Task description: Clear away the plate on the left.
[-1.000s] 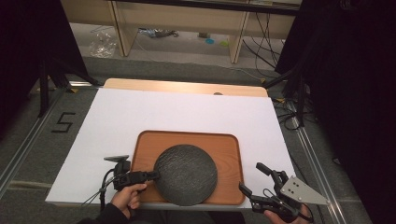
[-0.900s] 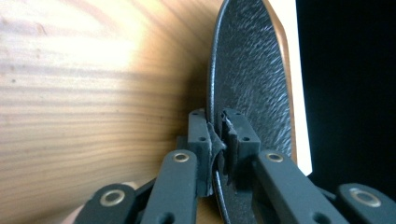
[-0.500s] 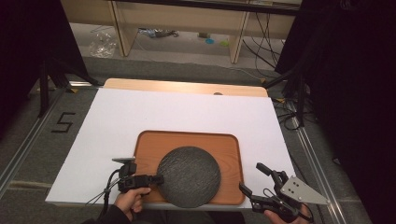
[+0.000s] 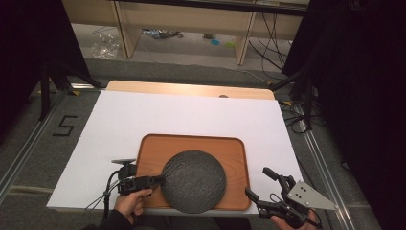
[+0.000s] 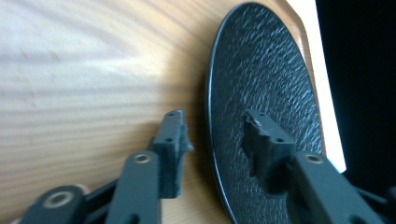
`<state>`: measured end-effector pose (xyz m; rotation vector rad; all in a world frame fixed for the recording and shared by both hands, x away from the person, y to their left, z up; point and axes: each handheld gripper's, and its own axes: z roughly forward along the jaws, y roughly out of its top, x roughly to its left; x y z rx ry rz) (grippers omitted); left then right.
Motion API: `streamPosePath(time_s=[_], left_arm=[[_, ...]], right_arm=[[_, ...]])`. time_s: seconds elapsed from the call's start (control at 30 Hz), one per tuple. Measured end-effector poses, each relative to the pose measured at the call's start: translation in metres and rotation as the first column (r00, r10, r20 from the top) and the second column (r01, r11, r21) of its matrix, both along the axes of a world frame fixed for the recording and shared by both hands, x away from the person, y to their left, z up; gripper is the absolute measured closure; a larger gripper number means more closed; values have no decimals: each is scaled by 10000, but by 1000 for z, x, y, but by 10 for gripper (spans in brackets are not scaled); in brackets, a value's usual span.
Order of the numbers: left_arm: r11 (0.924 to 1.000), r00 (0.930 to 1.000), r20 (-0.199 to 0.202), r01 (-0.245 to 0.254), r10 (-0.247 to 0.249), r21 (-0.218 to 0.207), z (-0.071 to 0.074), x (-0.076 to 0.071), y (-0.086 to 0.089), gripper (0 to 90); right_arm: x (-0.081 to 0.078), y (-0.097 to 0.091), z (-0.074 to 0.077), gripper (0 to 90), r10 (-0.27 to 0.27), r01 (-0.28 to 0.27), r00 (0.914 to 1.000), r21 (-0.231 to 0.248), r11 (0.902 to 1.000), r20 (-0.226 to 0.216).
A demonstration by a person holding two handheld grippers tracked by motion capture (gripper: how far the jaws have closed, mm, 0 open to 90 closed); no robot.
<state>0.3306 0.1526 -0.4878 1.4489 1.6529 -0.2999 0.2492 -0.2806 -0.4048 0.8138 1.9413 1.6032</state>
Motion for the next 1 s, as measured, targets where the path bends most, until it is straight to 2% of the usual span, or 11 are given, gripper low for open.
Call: streamPosePath(time_s=[0.1,0.27,0.37,0.4,0.53,0.67,0.73,0.83,0.9,0.93,1.0], left_arm=[[9996,9994,295,-190,184,199,4,-1,1,571],[9955,9978,654,-130,68,942,11,-2,0,481],[9905,9950,977,89,-225,1370,17,-1,-1,419],[9878,9937,1109,-40,-135,1556,20,-2,-3,416],[9744,9837,1740,51,-452,2247,28,-2,-4,344],[9565,9689,2386,-65,-662,2916,37,-4,-6,287],[9519,9618,2619,-47,-795,3064,41,-5,-7,265],[9534,9494,3007,-44,-908,3017,48,-3,-3,227],[9490,9281,3602,-253,-946,3143,54,-4,1,226],[9494,9226,3748,-334,-909,3124,56,-4,1,223],[9584,9145,3946,-295,-888,2839,60,-5,5,217]], right_arm=[[0,0,0,179,-13,13,10000,0,10000,10],[0,0,0,177,-33,33,10000,-28,10000,-10],[0,-1,0,177,12,-13,10000,-72,10000,-72],[0,-1,0,177,14,-15,10000,-76,10000,-75],[0,0,0,177,10,-10,10000,-29,10000,-27],[0,0,0,177,-17,17,10000,-16,10000,-4],[0,-1,0,177,27,-28,10000,-74,10000,-71],[0,-1,0,177,28,-29,10000,-78,10000,-64],[0,-1,0,177,25,-26,10000,-86,10000,-69],[0,-1,0,177,29,-29,10000,-78,10000,-68],[0,-1,0,177,28,-28,10000,-78,10000,-70]])
